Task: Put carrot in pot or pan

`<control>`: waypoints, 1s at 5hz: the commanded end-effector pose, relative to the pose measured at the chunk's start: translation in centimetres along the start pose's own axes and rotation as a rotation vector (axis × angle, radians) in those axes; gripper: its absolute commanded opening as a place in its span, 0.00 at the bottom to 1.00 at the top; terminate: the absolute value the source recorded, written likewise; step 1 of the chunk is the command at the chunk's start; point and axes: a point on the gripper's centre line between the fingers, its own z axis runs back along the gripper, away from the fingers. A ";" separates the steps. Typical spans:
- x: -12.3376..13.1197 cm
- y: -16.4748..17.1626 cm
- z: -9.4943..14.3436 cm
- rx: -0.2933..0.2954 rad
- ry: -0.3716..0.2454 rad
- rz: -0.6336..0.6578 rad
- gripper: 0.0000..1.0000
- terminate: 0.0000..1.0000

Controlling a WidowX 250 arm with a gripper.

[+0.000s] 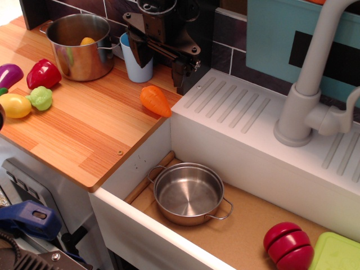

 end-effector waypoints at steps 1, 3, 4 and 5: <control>0.0 0.0 0.0 0.000 0.000 0.000 1.00 0.00; 0.7 0.1 0.1 0.042 -0.006 0.064 1.00 0.00; 0.8 0.2 -0.3 0.041 -0.013 0.070 1.00 0.00; 0.7 0.4 -1.1 0.045 -0.014 0.085 1.00 0.00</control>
